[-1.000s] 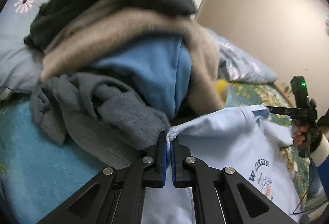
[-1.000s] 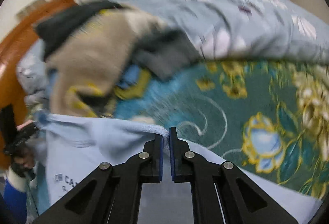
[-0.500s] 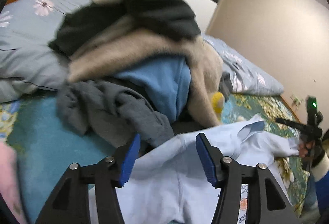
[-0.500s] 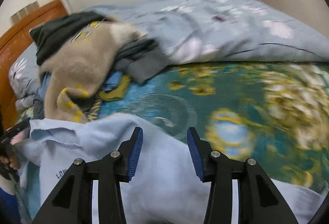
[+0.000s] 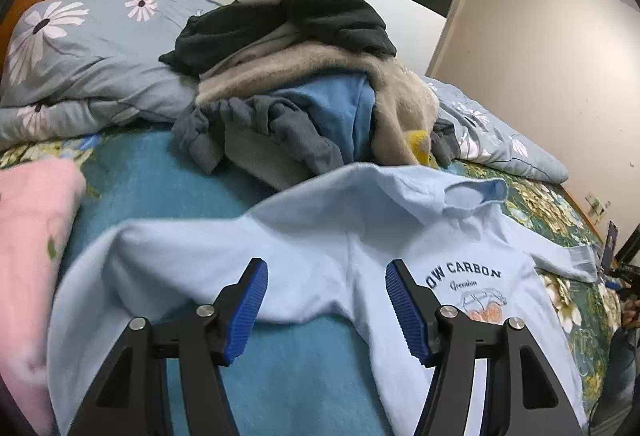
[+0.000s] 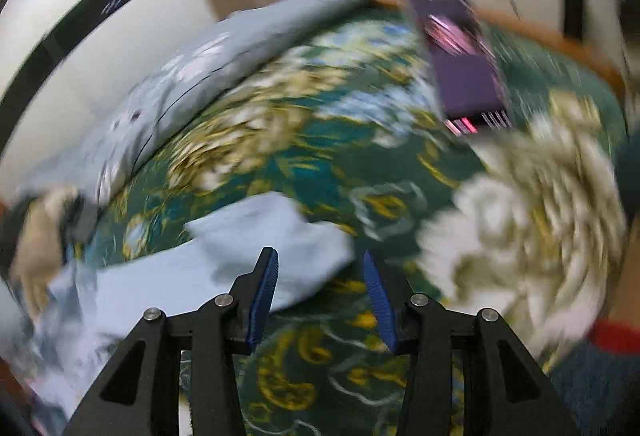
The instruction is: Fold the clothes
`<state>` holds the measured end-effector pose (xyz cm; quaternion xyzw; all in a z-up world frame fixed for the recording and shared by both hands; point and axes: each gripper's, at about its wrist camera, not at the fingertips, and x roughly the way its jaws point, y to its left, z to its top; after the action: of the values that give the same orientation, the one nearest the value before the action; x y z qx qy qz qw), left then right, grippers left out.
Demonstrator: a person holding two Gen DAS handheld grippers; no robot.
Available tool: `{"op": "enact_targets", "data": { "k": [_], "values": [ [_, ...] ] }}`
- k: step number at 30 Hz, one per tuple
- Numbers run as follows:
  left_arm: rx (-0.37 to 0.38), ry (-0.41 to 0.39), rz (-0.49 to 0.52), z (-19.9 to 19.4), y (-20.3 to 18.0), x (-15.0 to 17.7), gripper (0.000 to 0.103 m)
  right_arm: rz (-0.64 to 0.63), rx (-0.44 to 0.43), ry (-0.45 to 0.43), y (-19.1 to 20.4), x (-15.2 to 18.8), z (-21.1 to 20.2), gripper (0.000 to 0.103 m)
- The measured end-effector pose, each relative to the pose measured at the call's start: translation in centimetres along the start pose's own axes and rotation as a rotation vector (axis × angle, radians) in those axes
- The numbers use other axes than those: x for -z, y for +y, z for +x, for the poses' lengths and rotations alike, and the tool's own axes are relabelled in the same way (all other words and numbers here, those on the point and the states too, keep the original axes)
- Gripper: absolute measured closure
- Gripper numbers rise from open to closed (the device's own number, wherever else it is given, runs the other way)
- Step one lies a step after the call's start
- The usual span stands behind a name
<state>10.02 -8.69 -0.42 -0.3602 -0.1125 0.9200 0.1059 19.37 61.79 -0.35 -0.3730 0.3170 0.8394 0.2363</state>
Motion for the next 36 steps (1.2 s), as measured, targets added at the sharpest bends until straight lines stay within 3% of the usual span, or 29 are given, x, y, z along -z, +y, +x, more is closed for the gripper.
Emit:
{"op": "enact_targets", "data": {
  "k": [4, 8, 10, 12, 16, 31, 36],
  "values": [
    [0.005, -0.001, -0.019, -0.6, -0.4, 0.4, 0.037, 0.128, -0.124, 0.040, -1.8, 0.4, 1.7, 0.057],
    [0.002, -0.007, -0.032, -1.3, -0.6, 0.7, 0.037, 0.190, -0.185, 0.049, -1.8, 0.3, 3.5, 0.057],
    [-0.012, -0.006, -0.032, -1.6, -0.6, 0.9, 0.037, 0.236, -0.194, 0.042, -2.2, 0.3, 4.1, 0.065],
    [-0.026, 0.000, -0.037, -1.7, -0.4, 1.1, 0.037, 0.269, -0.207, 0.011, -2.8, -0.1, 3.8, 0.096],
    [-0.039, -0.004, -0.050, -2.0, -0.2, 1.0, 0.037, 0.277, -0.208, -0.081, -3.3, -1.6, 2.1, 0.098],
    [-0.030, -0.004, -0.100, -2.2, 0.9, 1.7, 0.037, -0.376, -0.421, -0.225, 18.6, 3.9, -6.7, 0.098],
    [-0.057, -0.015, -0.083, -3.4, 1.7, 1.9, 0.037, -0.516, -0.602, -0.148, 27.5, 10.5, -6.6, 0.098]
  ]
}}
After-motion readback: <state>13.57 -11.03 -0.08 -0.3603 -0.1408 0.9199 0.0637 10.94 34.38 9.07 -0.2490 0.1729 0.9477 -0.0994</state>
